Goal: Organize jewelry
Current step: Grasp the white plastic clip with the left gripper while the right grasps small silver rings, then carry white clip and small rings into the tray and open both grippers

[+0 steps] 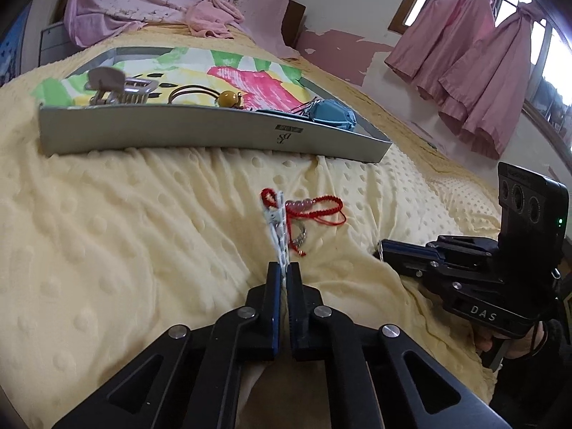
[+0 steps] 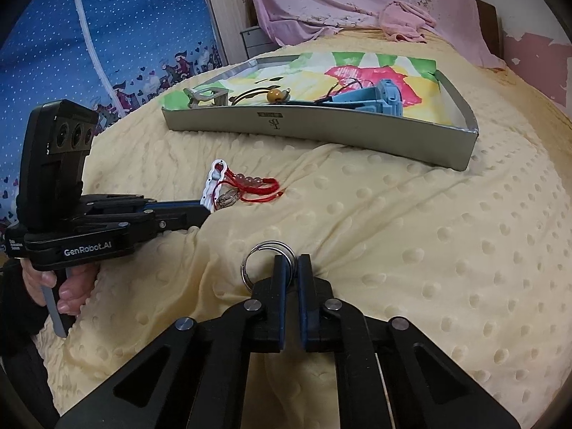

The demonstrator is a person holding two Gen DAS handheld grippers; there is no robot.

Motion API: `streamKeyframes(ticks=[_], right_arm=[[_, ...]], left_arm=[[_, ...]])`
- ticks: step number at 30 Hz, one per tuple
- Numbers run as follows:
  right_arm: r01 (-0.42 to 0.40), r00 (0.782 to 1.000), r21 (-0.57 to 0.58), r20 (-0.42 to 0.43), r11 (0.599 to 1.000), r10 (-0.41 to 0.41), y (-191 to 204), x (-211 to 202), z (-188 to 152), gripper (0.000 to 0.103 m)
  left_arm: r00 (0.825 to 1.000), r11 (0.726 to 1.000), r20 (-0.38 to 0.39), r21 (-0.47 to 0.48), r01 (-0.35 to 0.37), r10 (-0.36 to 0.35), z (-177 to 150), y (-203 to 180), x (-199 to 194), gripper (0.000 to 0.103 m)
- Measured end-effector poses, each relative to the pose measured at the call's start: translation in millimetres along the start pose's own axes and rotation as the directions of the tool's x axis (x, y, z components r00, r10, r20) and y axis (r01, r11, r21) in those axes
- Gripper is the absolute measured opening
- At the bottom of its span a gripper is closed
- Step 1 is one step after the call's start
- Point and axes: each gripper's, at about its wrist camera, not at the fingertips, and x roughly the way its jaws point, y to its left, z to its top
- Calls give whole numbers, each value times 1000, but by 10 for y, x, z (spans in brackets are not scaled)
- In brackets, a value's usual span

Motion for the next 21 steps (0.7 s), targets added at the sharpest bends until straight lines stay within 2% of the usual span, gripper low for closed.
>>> streamKeyframes(ticks=[8,14,21], right_arm=[[21,998,14,57,1000,-22,-20,-88,1,5],[25,994,72,107,997,-33,-136,-132,7,5],[28,988,100,150,995,-43,-177,-166,21,5]], left_arm=[[999,999,24,-13,-35,36,-86,-62,-98,3],[999,995,20,-95,36,-35,-219,-55,-193,3],[999,992,25,-122,43,-40,-333,-137,-289,3]])
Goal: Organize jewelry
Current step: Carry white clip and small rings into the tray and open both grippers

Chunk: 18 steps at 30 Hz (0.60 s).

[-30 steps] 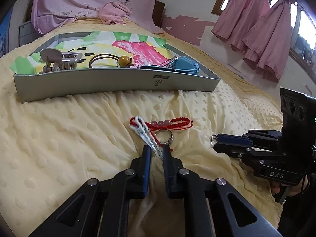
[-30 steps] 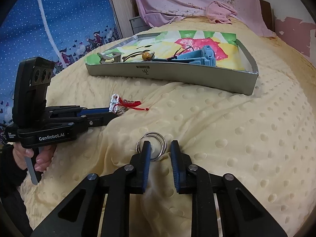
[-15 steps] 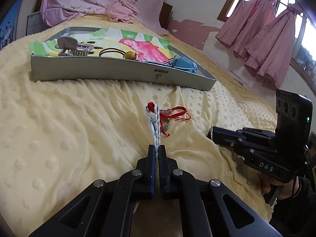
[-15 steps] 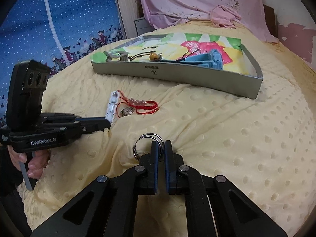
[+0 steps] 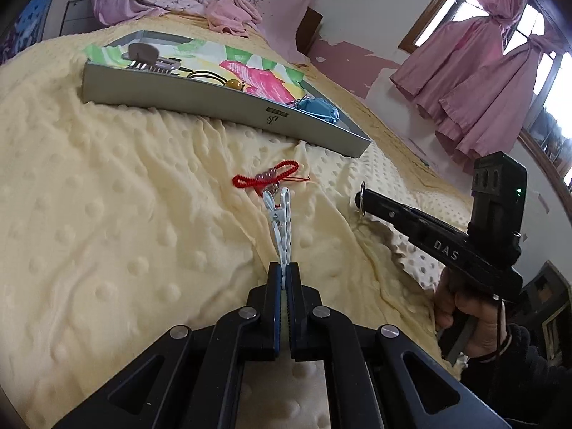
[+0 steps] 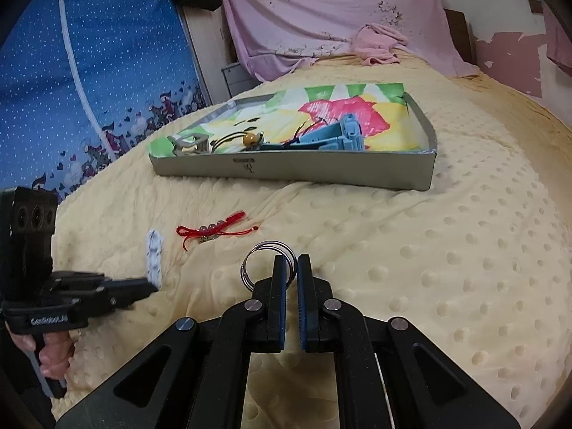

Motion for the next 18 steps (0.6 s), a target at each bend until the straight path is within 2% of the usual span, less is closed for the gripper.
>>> streamKeyframes(ticks=[3,10,18], right_arm=[[2,1000,-1,19,1000,-2,4,-27,9,5],[13,995,-4,98,1000,-12,25,-168,62,5],[27,982,2,185,1000,-27,-18,-262,279,5]], left_arm=[[1000,1000,19,5,-5,4,-20,-25,-48,3],[991,992,119,106,-67,54,44,-232,-167,3],[971,987,225,116,-108,80,416,-255,-255,3]])
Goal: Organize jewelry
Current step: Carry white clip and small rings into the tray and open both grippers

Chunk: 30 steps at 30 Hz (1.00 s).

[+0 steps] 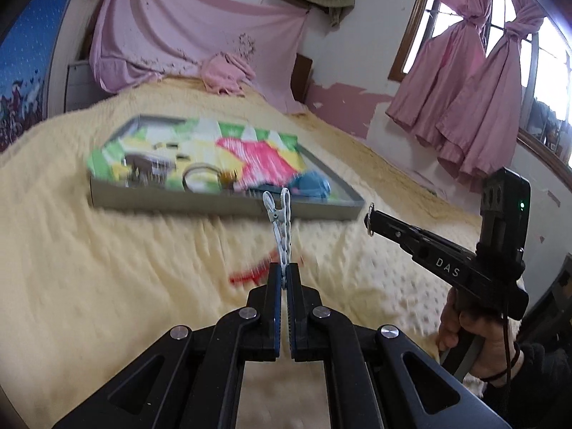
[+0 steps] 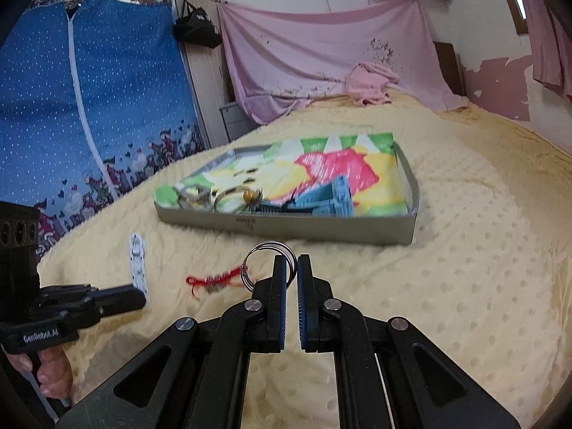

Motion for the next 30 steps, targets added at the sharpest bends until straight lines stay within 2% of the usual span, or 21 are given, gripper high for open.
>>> streamKeyframes(ticks=[6,11,18,22,30], right_arm=[[44,998,-11,53,999,-43,-97,192,307,5],[100,994,-7,40,995,-100,-254,366,443,5],[203,979,27,-25,979,-202,-552,661,553,5],[214,974,21,-77,977,-212,-577,784,462,5],[219,972,-15,-86,976,-220,-505,793,435,7]], left_arm=[[999,1000,30,9,-29,28,415,64,282,3],[999,999,11,-7,-31,31,646,97,678,3],[994,997,-81,5,-71,71,692,118,1099,3],[989,996,-121,10,-88,88,687,127,1201,3],[986,995,-137,-10,-97,95,676,143,1183,4]])
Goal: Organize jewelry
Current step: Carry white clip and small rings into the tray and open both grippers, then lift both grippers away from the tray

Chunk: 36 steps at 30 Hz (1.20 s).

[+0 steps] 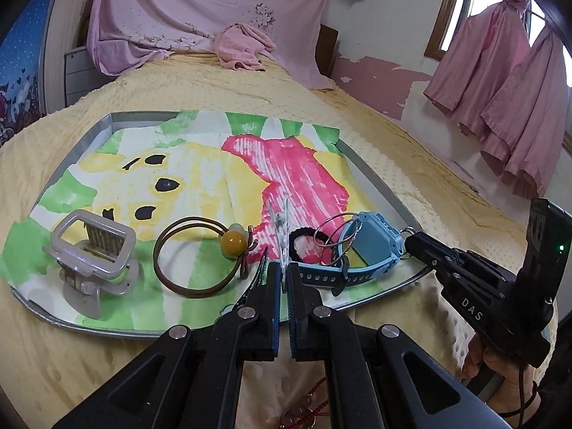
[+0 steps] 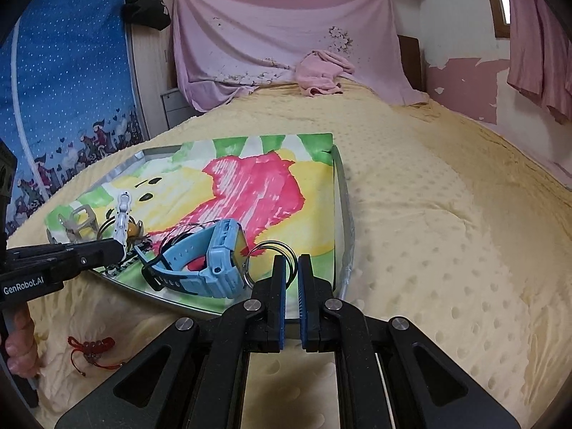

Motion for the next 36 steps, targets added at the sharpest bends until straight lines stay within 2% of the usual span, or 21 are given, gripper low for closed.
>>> streamKeyframes(ticks=[6,7,9,11,12,13,15,16,18,19,20,22,25,30,36], right_arm=[[-8,1000,-20,-1,1000,8,38,-23,-7,15],[-8,1000,-23,2,1000,8,51,-34,-13,17],[-9,1000,-24,11,1000,9,60,-63,-20,22],[-9,1000,-18,27,1000,10,50,-117,-34,30],[-11,999,-13,40,1000,11,39,-151,-40,35],[-12,999,-8,53,1000,12,23,-186,-41,38],[-20,996,10,89,1000,19,-12,-282,-39,40],[-23,994,19,109,1000,21,-33,-332,-33,45],[-31,987,35,159,999,25,-59,-451,-34,54],[-38,983,41,183,998,30,-67,-511,-34,59],[-46,978,45,207,998,36,-73,-570,-36,61],[-65,965,50,256,997,50,-69,-707,-46,76],[-87,952,51,299,995,68,-53,-850,-66,92],[-103,932,11,350,995,93,77,-1092,-102,101],[-124,920,-52,368,991,134,278,-1281,-151,101]], left_arm=[[1000,1000,18,-9,2,-2,-18,27,-55,10],[1000,1000,23,-10,2,-1,-24,31,-73,14],[999,1000,39,-10,1,-1,-37,34,-128,28],[997,1000,77,-15,-18,19,-57,41,-219,71],[994,999,102,-20,-30,32,-63,51,-262,76],[990,999,136,-23,-36,39,-84,60,-328,76],[988,999,152,-27,-37,41,-102,78,-400,76],[985,998,162,-35,-46,52,-117,91,-441,76],[979,997,192,-50,-56,65,-147,117,-531,83],[974,996,212,-57,-63,74,-166,132,-591,91],[967,995,237,-63,-78,91,-187,147,-659,96],[950,992,286,-73,-107,124,-229,169,-789,102],[924,987,349,-84,-136,157,-288,194,-984,103],[898,981,396,-74,-177,192,-397,222,-1237,103],[880,975,426,-38,-217,212,-585,256,-1491,103]])
